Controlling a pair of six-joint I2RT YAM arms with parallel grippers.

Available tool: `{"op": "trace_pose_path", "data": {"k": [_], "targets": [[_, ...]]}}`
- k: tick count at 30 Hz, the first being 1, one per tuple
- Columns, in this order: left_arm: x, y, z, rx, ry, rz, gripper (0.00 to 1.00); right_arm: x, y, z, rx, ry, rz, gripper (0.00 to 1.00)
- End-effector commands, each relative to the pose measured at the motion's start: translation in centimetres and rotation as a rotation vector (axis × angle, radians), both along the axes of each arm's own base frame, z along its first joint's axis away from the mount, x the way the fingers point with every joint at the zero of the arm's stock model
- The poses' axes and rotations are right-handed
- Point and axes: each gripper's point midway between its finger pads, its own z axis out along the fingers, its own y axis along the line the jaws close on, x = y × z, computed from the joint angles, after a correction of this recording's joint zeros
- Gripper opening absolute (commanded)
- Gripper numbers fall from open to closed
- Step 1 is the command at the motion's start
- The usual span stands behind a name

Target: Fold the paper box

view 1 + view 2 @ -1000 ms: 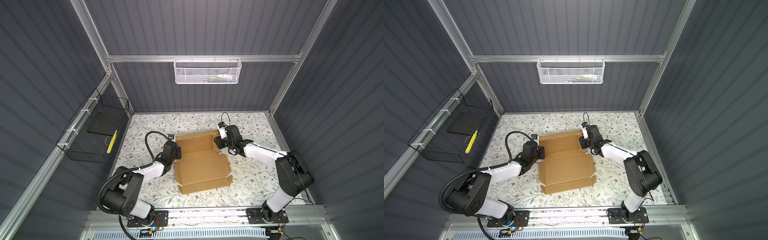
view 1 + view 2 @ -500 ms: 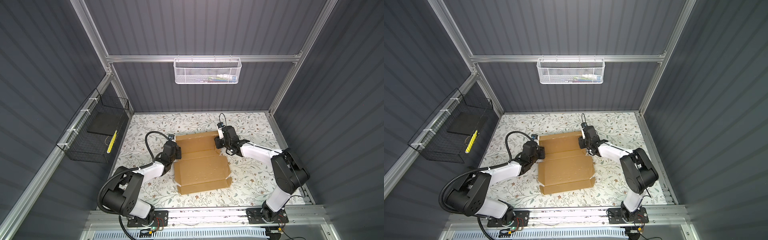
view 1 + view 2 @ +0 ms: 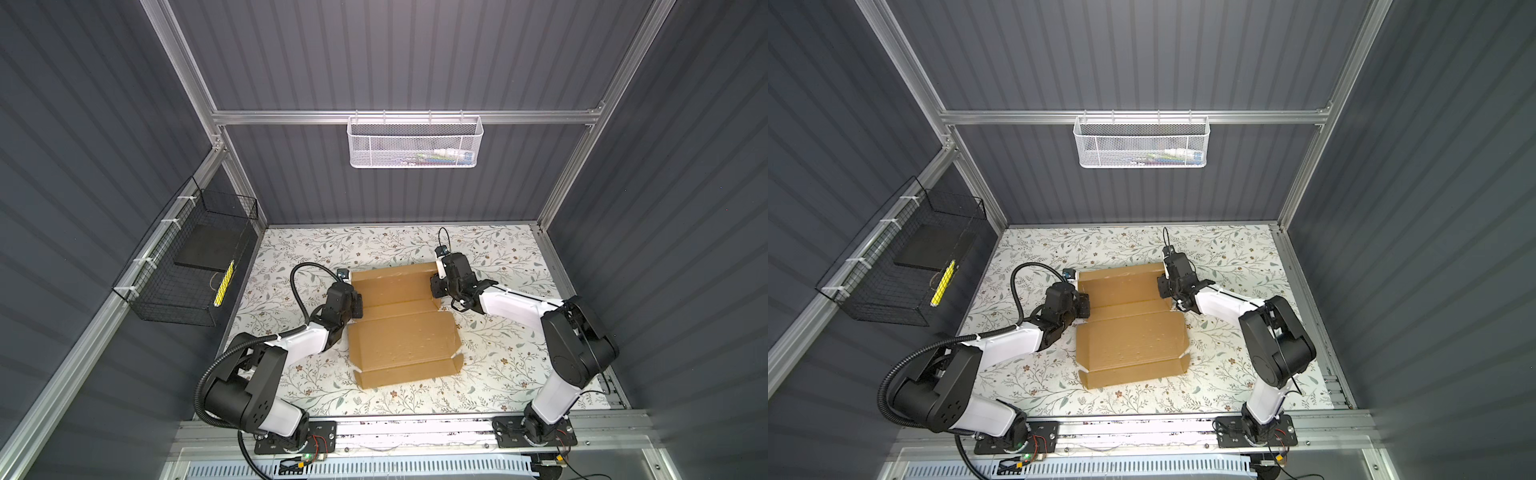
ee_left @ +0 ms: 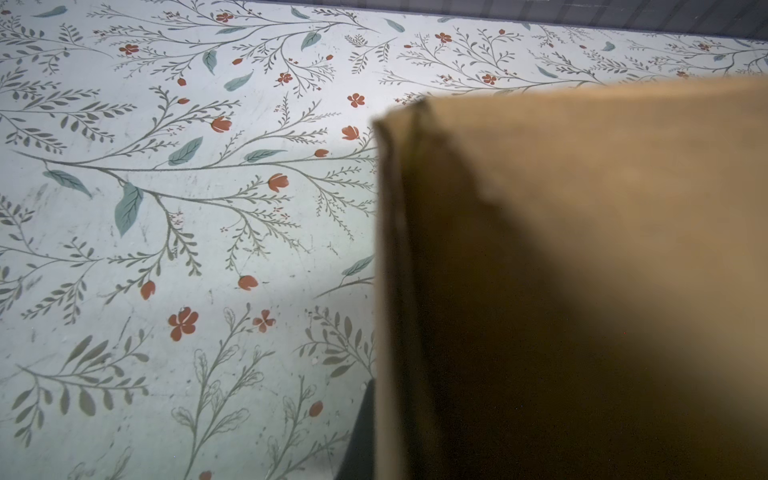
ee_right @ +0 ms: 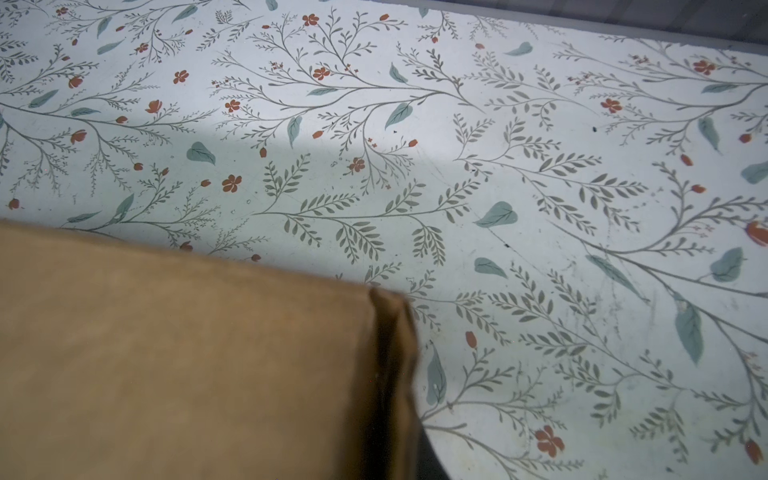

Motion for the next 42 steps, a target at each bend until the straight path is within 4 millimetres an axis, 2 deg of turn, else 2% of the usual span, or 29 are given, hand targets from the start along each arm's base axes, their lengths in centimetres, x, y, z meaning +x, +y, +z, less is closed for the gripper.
{"op": "trace_pose_path", "data": {"k": [1, 17, 28, 42], "targets": [[0.4, -0.4, 1.1, -0.01, -0.021, -0.012, 0.0, -0.1, 0.3, -0.7, -0.016, 0.025, -0.002, 0.16], [0.5, -0.3, 0.9, -0.003, -0.011, -0.003, 0.0, -0.3, 0.8, -1.1, -0.026, 0.039, 0.012, 0.09], [0.5, 0.5, 0.7, 0.022, 0.006, 0.039, 0.0, -1.3, 0.5, -1.3, -0.005, 0.028, -0.022, 0.23], [0.6, 0.6, 0.7, 0.021, 0.006, 0.045, 0.0, -2.7, 0.2, -3.1, -0.063, 0.052, -0.047, 0.21]]}}
